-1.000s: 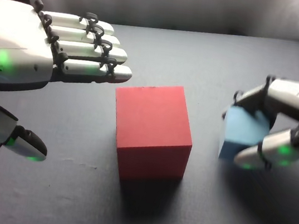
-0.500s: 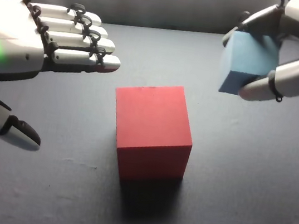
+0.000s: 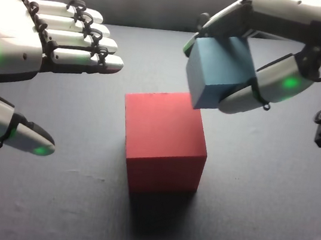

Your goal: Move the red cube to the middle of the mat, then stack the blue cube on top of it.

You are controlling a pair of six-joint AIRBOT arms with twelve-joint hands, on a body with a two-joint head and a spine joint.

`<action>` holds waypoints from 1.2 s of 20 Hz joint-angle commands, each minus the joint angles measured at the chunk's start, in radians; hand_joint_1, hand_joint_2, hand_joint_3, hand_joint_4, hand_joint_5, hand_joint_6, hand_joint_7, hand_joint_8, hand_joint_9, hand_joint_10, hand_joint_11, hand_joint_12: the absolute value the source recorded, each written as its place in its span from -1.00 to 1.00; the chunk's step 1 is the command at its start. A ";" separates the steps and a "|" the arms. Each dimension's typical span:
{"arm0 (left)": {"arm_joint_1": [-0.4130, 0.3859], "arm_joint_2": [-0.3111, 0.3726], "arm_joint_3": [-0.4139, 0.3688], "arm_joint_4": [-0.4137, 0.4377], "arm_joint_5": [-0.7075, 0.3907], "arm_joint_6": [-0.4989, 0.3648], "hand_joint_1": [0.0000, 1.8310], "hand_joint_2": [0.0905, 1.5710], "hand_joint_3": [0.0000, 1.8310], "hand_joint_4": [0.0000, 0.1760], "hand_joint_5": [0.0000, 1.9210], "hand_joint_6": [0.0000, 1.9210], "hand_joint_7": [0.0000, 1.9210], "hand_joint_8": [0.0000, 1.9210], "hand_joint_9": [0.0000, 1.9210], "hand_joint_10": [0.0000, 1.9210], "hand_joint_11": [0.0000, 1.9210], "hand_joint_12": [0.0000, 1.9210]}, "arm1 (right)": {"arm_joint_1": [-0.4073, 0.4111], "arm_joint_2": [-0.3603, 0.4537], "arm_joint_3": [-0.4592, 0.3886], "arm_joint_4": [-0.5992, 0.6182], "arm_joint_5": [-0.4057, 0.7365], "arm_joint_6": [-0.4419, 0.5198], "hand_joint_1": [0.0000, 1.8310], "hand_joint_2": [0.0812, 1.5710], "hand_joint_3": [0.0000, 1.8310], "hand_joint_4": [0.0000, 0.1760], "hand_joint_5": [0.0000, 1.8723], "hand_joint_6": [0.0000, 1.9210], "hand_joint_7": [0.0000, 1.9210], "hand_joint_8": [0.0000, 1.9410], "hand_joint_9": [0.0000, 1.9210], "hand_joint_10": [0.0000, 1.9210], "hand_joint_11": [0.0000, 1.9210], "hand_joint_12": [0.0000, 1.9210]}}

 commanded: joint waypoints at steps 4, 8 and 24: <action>-0.008 0.016 0.008 -0.049 -0.053 0.002 -0.90 0.49 -0.98 -1.00 -0.94 -0.99 -0.96 -0.99 -0.97 -0.99 -1.00 -1.00 | 0.031 -0.047 0.019 -0.005 0.089 0.078 0.50 0.37 -1.00 -1.00 0.01 -0.05 0.13 -0.04 -0.11 0.24 -0.48 0.35; -0.001 0.016 0.013 -0.049 -0.053 0.002 -0.76 0.52 -0.99 -1.00 -0.93 -0.99 -0.95 -1.00 -0.98 -1.00 -1.00 -1.00 | 0.034 -0.102 0.046 -0.094 0.071 0.226 0.50 0.40 -1.00 -1.00 -0.02 0.01 0.06 0.06 -0.15 0.31 -0.51 0.46; 0.004 0.016 0.019 -0.054 -0.052 0.002 -0.79 0.60 -1.00 -1.00 -0.89 -0.99 -0.90 -0.99 -0.92 -0.99 -1.00 -1.00 | 0.049 -0.201 0.142 -0.694 0.074 0.798 0.50 0.37 -1.00 -1.00 0.03 -0.05 0.14 -0.06 -0.11 0.22 -0.48 0.33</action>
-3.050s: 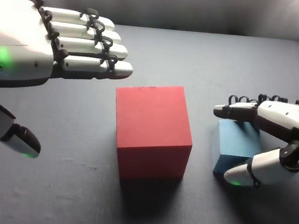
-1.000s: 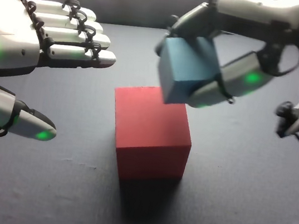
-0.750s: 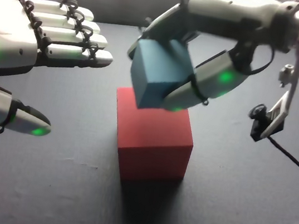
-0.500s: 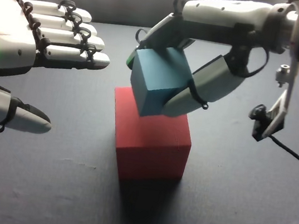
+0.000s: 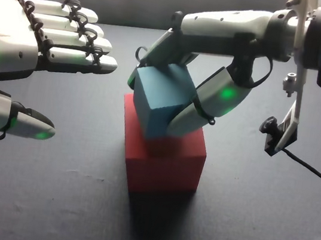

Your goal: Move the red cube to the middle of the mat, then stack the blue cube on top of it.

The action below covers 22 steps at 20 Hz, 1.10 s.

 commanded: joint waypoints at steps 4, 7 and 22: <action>-0.005 0.016 0.009 -0.049 -0.052 0.002 -0.82 0.61 -1.00 -1.00 -0.89 -1.00 -0.90 -0.99 -0.92 -0.99 -1.00 -1.00 | 0.008 0.009 0.002 -0.012 0.039 0.047 0.50 0.38 -1.00 -1.00 0.01 -0.03 0.10 0.02 -0.13 0.23 -0.49 0.32; -0.005 0.016 0.010 -0.050 -0.050 0.002 -0.87 0.62 -1.00 -1.00 -0.90 -1.00 -0.91 -1.00 -0.92 -0.99 -1.00 -1.00 | 0.005 0.009 0.002 -0.012 0.039 0.047 0.50 0.38 -1.00 -1.00 0.01 -0.05 0.10 0.03 -0.13 0.25 -0.48 0.33; -0.007 0.016 0.008 -0.059 -0.049 0.002 -0.83 0.63 -0.99 -1.00 -0.90 -0.99 -0.91 -0.99 -0.94 -0.99 -1.00 -1.00 | 0.012 0.014 0.002 -0.011 0.035 0.034 -0.36 0.17 -1.00 -1.00 -0.76 -1.00 -0.67 -1.00 -0.67 -1.00 -1.00 -0.26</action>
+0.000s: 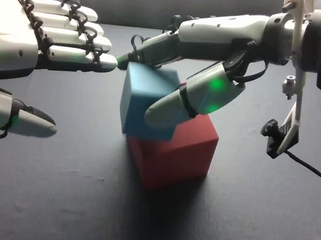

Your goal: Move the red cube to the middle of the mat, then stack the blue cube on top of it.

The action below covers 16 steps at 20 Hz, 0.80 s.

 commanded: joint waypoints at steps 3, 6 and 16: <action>-0.008 0.016 0.007 -0.047 -0.052 0.001 -0.84 0.63 -1.00 -1.00 -0.89 -0.99 -0.89 -0.99 -0.92 -0.99 -1.00 -1.00 | 0.017 0.014 0.002 0.040 0.020 0.005 -0.24 0.09 -1.00 -1.00 -0.84 -1.00 -0.76 -1.00 -0.76 -1.00 -1.00 -0.45; -0.009 0.016 0.007 -0.047 -0.051 0.001 -0.83 0.63 -1.00 -1.00 -0.90 -1.00 -0.92 -1.00 -0.95 -1.00 -1.00 -1.00 | 0.019 0.015 0.002 0.040 0.019 0.005 -0.25 0.07 -1.00 -1.00 -0.87 -1.00 -0.79 -1.00 -0.79 -1.00 -1.00 -0.53; -0.021 0.015 -0.004 -0.050 -0.036 0.001 -0.83 0.64 -1.00 -1.00 -0.91 -1.00 -0.92 -1.00 -0.94 -1.00 -1.00 -1.00 | 0.030 0.028 0.002 0.044 0.031 -0.039 -0.29 -0.10 -1.00 -1.00 -1.00 -1.00 -1.00 -1.00 -1.00 -1.00 -1.00 -1.00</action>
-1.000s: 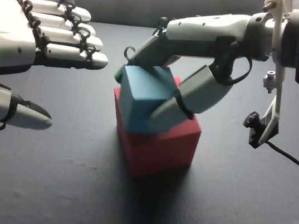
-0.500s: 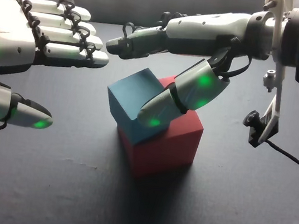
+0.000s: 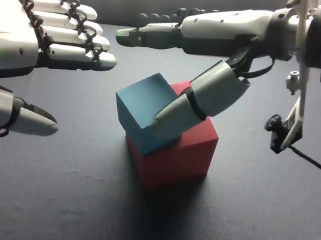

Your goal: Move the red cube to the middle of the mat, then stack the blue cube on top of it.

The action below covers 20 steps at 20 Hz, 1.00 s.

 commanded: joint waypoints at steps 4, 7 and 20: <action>-0.017 0.016 0.003 -0.052 -0.047 0.002 -0.82 0.62 -1.00 -1.00 -0.89 -0.99 -0.89 -0.99 -0.92 -0.99 -1.00 -1.00 | 0.031 0.046 0.002 0.126 0.048 -0.113 -0.28 -0.14 -1.00 -1.00 -1.00 -1.00 -1.00 -1.00 -1.00 -1.00 -1.00 -1.00; -0.017 0.020 0.004 -0.057 -0.047 0.002 -0.85 0.63 -1.00 -1.00 -0.89 -0.99 -0.89 -0.99 -0.92 -0.99 -1.00 -1.00 | 0.016 0.085 0.002 0.266 0.094 -0.253 -0.30 -0.17 -1.00 -1.00 -1.00 -1.00 -1.00 -1.00 -1.00 -1.00 -1.00 -1.00; -0.013 0.025 -0.040 -0.070 -0.026 -0.011 -0.62 0.65 -1.00 -1.00 -0.43 -0.96 -0.28 -0.91 -0.35 -0.87 -0.94 0.08 | -0.122 0.453 -0.245 0.232 0.139 -0.423 -0.48 0.21 -1.00 -1.00 -0.71 -0.98 -0.59 -0.98 -0.58 -0.94 -1.00 0.17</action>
